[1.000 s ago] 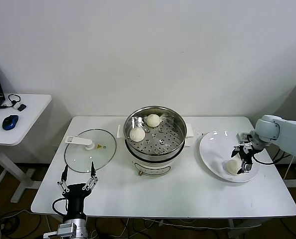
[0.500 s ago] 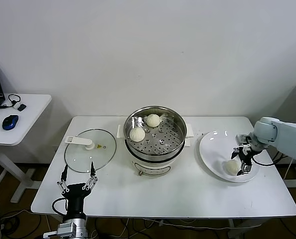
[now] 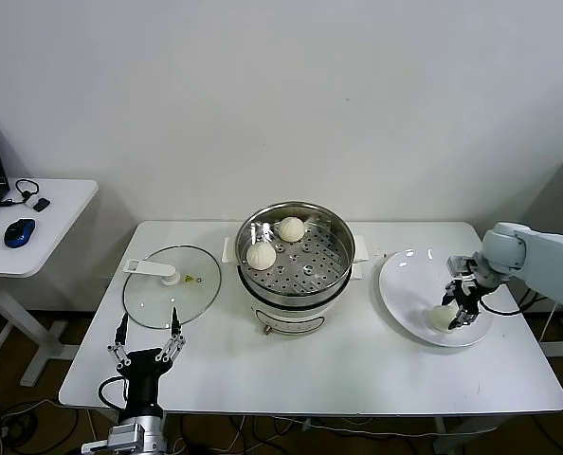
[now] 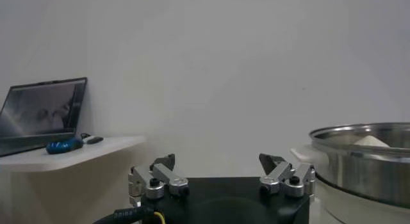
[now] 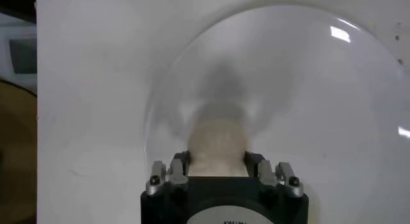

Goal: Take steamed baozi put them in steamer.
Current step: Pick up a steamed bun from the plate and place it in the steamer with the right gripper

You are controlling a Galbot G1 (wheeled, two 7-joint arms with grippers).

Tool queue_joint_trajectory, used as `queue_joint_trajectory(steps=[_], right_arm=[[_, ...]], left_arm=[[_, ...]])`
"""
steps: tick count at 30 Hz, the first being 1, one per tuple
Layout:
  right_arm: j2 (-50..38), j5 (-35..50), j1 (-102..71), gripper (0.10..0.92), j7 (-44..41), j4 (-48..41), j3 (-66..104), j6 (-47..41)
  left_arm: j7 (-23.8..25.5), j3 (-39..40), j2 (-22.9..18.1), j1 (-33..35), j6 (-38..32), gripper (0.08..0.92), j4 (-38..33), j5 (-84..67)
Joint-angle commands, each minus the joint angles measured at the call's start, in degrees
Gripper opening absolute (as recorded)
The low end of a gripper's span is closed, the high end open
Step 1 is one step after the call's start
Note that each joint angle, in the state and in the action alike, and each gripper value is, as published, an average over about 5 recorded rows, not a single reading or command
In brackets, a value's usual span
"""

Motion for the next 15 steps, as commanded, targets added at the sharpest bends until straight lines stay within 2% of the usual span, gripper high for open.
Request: queue_joint_trajectory(steps=[1, 15], right_arm=[[-0.21, 0.61, 4.28, 0.571, -0.02, 2.22, -3.11, 0.03], [5.5, 5.78, 31.54, 0.569, -2.84, 14.22, -17.32, 4.6]], left_arm=[[0.01, 0.11, 0.09, 0.11, -0.05, 0.823, -0.17, -0.01], [0.14, 0.88, 0.56, 0.33, 0.32, 0.823, -1.45, 0.29]])
